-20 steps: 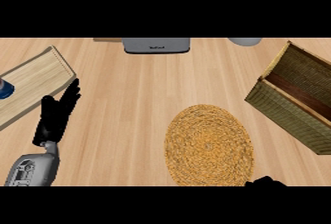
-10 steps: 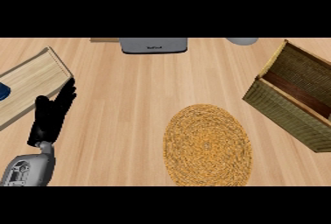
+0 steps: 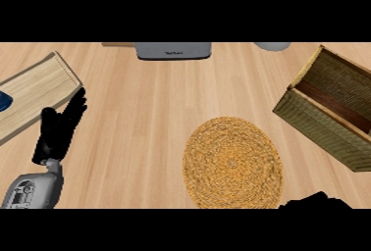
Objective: Pick the croissant from the placemat and place it in the basket
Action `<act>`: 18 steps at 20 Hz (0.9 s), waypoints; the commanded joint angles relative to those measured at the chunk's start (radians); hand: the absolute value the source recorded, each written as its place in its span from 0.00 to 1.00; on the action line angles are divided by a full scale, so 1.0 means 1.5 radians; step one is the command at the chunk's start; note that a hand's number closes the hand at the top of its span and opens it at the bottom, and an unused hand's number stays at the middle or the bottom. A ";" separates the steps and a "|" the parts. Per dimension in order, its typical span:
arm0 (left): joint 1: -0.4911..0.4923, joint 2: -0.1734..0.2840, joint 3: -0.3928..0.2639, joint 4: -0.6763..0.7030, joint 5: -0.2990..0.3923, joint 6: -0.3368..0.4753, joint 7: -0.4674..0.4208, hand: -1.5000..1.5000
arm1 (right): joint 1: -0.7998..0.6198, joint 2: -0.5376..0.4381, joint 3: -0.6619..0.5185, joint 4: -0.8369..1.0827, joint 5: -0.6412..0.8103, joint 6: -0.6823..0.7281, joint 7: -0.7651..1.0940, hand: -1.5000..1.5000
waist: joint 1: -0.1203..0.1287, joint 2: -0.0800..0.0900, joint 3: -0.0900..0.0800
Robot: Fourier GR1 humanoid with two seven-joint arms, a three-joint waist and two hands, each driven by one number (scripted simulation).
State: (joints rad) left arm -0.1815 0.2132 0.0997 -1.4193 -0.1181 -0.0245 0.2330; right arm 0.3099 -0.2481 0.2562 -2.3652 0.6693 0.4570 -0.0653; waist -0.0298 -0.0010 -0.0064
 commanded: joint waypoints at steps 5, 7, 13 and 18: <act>-0.015 -0.006 -0.010 -0.005 -0.006 0.001 0.007 0.50 | -0.110 0.063 -0.111 -0.128 -0.115 0.084 0.148 1.00 | 0.009 0.000 -0.001; -0.022 -0.002 -0.009 -0.001 -0.010 0.003 0.017 0.50 | -0.163 0.042 -0.160 -0.111 -0.103 0.105 0.168 1.00 | 0.006 0.000 -0.001; -0.029 -0.004 -0.019 -0.008 -0.013 -0.001 0.032 0.50 | -0.379 -0.087 -0.335 -0.001 -0.087 0.169 0.232 1.00 | 0.016 -0.003 0.000; 0.021 -0.018 -0.029 -0.018 -0.010 -0.006 -0.002 0.50 | -0.543 -0.231 -0.479 0.187 -0.195 0.274 0.250 1.00 | 0.029 -0.003 0.001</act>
State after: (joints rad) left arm -0.1927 0.1997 0.0716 -1.4314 -0.1321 -0.0284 0.2533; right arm -0.3447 -0.4535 -0.3132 -2.2165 0.4795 0.7695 0.2752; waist 0.0021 -0.0044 -0.0060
